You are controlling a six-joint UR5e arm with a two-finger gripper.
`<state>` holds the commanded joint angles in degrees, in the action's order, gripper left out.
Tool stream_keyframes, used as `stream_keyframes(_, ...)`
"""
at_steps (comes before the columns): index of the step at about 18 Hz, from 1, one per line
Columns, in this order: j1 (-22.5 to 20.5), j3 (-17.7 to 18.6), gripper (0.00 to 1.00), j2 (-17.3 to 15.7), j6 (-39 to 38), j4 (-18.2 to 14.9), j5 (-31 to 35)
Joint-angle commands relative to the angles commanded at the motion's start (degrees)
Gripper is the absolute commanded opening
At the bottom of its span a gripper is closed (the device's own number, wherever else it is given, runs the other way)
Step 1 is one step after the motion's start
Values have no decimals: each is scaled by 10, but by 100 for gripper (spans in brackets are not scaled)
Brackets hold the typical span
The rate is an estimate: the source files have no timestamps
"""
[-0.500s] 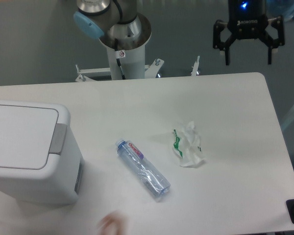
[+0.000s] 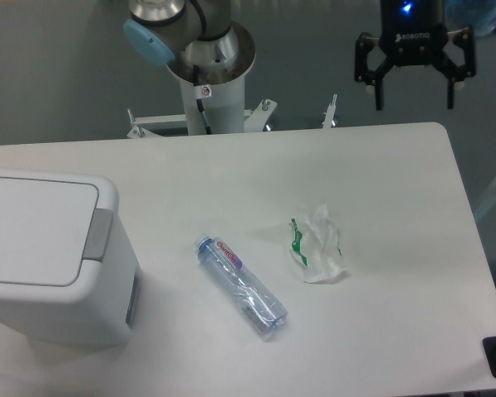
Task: Open the trash can
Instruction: 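Move the open gripper down from its raised start pose toward the table, then move the open gripper over to the lid of the white trash can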
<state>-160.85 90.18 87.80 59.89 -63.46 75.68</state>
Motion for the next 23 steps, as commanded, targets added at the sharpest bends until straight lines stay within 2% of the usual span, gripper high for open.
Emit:
stream_keyframes(6,61,-3,100,-3,-169,7,-4)
stream_keyframes(10,100,-3,100,-1,-270,38,-11)
stream_keyframes(14,150,0,100,3,-385,48,-16)
stream_keyframes(16,179,-1,100,19,-450,67,-16)
stream_keyframes(17,200,-3,100,35,-493,101,-15)
stream_keyframes(19,209,-1,100,49,-556,139,-14)
stream_keyframes(23,233,0,100,63,-577,149,-13)
